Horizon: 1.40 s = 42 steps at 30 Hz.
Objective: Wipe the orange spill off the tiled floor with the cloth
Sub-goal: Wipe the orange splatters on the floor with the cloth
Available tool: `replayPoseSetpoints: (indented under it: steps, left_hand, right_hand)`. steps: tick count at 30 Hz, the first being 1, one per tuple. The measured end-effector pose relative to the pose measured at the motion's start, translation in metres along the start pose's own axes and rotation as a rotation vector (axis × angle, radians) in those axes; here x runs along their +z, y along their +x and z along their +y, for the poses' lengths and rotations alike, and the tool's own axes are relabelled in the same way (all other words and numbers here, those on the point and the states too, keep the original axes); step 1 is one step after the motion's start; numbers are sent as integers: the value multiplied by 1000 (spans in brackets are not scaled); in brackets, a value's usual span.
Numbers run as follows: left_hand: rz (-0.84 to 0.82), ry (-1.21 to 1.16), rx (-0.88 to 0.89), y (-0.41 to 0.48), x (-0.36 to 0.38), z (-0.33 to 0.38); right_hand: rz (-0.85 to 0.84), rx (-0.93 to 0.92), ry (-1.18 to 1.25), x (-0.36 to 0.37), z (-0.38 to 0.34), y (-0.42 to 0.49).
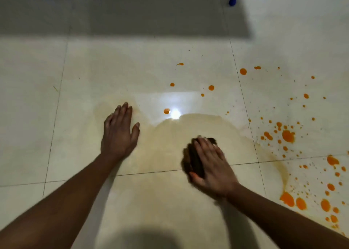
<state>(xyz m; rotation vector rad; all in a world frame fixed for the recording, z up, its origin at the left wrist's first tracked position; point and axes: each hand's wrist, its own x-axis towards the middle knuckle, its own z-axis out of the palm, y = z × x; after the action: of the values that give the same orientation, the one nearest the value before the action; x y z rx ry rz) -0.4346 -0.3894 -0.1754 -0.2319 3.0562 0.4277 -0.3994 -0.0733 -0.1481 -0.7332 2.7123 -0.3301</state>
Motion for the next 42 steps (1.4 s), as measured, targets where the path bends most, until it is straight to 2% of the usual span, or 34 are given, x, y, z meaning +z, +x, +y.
replayPoseSetpoints:
  steps: [2, 4, 5, 6, 8, 11, 13, 14, 16, 18, 20, 22, 23, 25, 26, 28, 29, 30, 31, 33, 36, 38, 39, 42]
  left_hand:
    - [-11, -7, -13, 1, -2, 1]
    - [-3, -15, -6, 0, -1, 1]
    - [4, -13, -7, 2, 1, -1]
    - [6, -11, -7, 2, 2, -2]
    - [-9, -21, -7, 4, 4, -3]
    - [-53, -34, -19, 5, -2, -4]
    - [-74, -12, -22, 5, -3, -3]
    - [-87, -7, -23, 5, -3, -1]
    - [-82, -9, -27, 6, -2, -2]
    - [-74, 3, -27, 5, 0, -3]
    - [-70, 14, -26, 4, 0, -3]
    - [-77, 1, -26, 5, -2, -3]
    - [-82, 1, -27, 5, -3, -2]
    - [-89, 3, -34, 5, -4, -2]
    - [-95, 0, -36, 5, -5, -1]
    - [-94, 0, -38, 6, -4, -2]
    - [-87, 6, -34, 6, -3, -3]
    - [-81, 8, -29, 6, 0, -3]
    - [-76, 7, -25, 6, 0, -3]
    - [-66, 1, -26, 5, 1, -4]
    - [-55, -27, -26, 5, -3, -3]
    - [-51, -25, -20, 5, -3, -2]
    - [-50, -26, -17, 5, -3, -2]
    - [-26, -19, -13, 4, 1, -4]
  right_hand:
    - [106, 187, 4, -21, 55, 19]
    - [201, 480, -6, -46, 86, 89]
    - [238, 543, 6, -56, 86, 139]
    - [253, 514, 2, -62, 69, 181]
    - [234, 310, 1, -46, 8, 224]
    - [7, -125, -26, -14, -56, 146]
    - [-55, -217, -31, -18, -22, 90]
    - [-21, -175, -47, -24, 7, 89]
    - [58, 76, -47, -43, 38, 144]
    - [179, 272, -19, -54, 13, 231]
    - [180, 173, -28, -41, -40, 263]
    - [40, -95, -30, -21, -64, 218]
    - [-12, -203, -36, -16, -57, 177]
    - [-39, -226, 2, -31, -10, 121]
    - [9, -150, 0, -41, 22, 122]
    - [136, 202, 24, -65, 68, 181]
    - [202, 371, 44, -78, 72, 230]
    - [234, 452, 37, -87, 62, 277]
    - [259, 433, 19, -88, 42, 311]
    - [196, 215, -2, -66, -14, 327]
    - [-6, -187, -28, -38, -44, 227]
    - [-7, -271, -49, -46, -9, 190]
    - [36, -212, -42, -52, 12, 201]
    - [171, 202, -10, -75, 8, 297]
